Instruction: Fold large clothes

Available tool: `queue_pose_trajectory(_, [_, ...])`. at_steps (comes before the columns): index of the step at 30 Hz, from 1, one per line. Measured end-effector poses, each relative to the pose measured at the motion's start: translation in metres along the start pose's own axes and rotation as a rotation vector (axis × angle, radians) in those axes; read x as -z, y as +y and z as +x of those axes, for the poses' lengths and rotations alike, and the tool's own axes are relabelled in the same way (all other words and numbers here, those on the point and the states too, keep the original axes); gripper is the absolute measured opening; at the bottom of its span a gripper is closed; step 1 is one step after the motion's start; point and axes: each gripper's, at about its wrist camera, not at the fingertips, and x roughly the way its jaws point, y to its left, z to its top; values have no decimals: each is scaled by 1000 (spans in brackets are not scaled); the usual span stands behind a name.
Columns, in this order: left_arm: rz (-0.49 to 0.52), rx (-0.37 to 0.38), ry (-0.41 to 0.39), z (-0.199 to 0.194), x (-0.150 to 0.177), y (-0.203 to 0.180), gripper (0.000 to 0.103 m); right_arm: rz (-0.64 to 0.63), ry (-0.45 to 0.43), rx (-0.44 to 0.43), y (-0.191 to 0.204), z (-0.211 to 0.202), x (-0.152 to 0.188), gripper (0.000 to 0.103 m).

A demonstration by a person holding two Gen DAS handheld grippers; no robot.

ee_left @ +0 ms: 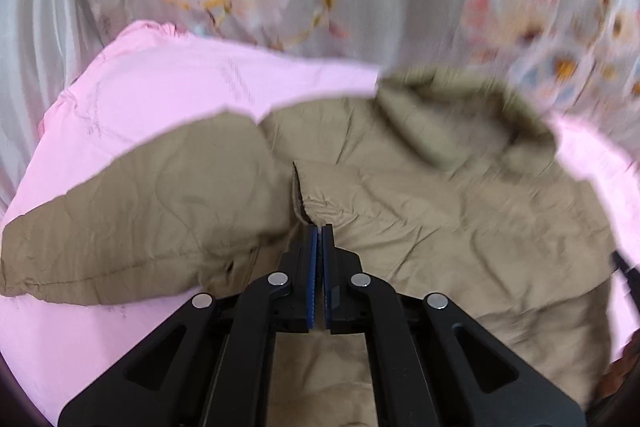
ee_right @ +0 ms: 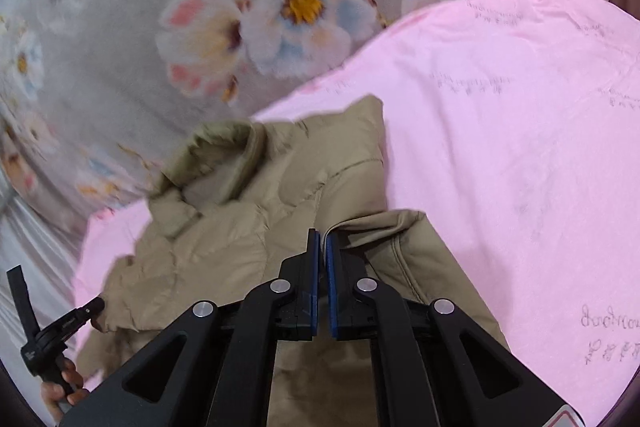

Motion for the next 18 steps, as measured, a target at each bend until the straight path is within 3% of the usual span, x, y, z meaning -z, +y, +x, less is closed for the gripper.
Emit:
queue_pose_trajectory(4, [35, -43, 24, 29, 28, -6, 2, -22, 76, 74, -8, 23, 9, 4])
queue_pose_trajectory(11, [20, -62, 16, 29, 36, -1, 10, -37, 111, 114, -15, 35, 15, 1])
queue_pose_trajectory(18, [12, -60, 33, 9, 57, -3, 10, -80, 126, 139, -22, 20, 24, 1])
